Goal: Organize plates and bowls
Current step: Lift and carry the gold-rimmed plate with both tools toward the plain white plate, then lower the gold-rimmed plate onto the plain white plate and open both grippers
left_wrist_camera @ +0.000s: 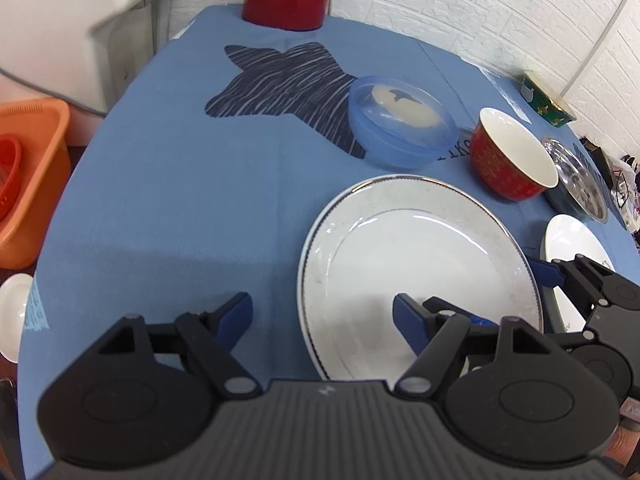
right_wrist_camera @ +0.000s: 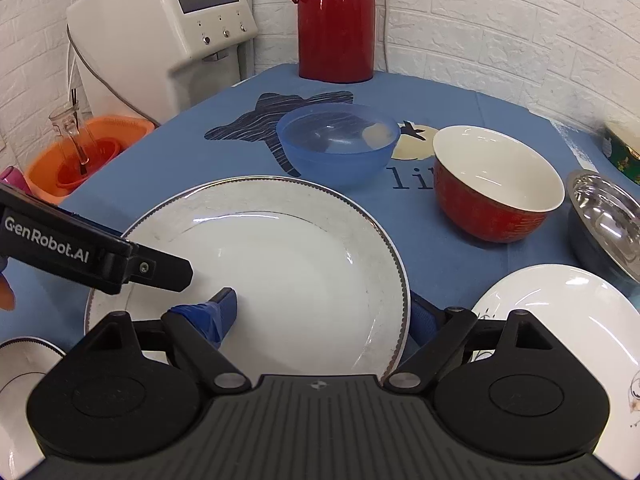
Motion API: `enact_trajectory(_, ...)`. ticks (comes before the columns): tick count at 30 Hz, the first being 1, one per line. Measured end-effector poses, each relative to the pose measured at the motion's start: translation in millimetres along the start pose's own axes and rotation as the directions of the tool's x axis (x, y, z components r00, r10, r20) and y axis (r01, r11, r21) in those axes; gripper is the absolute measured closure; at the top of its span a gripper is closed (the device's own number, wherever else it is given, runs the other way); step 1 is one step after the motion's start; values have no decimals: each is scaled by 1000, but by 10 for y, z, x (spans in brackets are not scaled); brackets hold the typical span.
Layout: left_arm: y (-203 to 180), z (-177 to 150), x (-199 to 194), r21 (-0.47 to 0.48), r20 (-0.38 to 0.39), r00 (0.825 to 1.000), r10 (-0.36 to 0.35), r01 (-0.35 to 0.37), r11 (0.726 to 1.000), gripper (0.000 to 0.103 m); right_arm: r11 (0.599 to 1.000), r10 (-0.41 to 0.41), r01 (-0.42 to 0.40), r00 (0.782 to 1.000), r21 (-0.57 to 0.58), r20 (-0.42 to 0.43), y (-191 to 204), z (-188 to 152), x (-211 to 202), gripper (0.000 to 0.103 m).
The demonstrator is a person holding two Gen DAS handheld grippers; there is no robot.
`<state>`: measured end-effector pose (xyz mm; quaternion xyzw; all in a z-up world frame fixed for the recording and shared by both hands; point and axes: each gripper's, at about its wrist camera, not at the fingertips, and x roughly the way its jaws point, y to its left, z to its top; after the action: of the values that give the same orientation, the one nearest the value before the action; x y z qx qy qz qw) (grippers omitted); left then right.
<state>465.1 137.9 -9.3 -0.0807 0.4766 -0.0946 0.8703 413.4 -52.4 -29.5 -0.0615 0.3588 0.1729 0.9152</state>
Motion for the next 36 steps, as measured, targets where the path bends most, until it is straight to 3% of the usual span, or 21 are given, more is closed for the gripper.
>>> enact_trajectory(4,-47,-18,16,18,17,1000,21,-21,1000,27,1000,-6,5,999,20,32,33,-37,22,26)
enact_trajectory(9,-64,-50,9,30,29,999,34,-35,999,30,997,19,-18,1000,68,-6,40,-11,28,25)
enact_trajectory(12,-88,-59,-20,29,38,999,10,-11,1000,56,982,105,-103,995,159,-1,17,-24,-47,26)
enact_trajectory(19,-57,-34,-96,1,56,998,17,-17,1000,57,969,112,-106,994,223,-11,107,23,-104,25)
enact_trajectory(27,-81,-34,-460,14,122,992,22,-24,1000,57,978,95,-108,993,181,76,231,109,-453,25)
enact_trajectory(36,-140,-500,-1038,19,164,985,48,-52,998,57,968,132,-150,986,201,98,490,-147,-984,25)
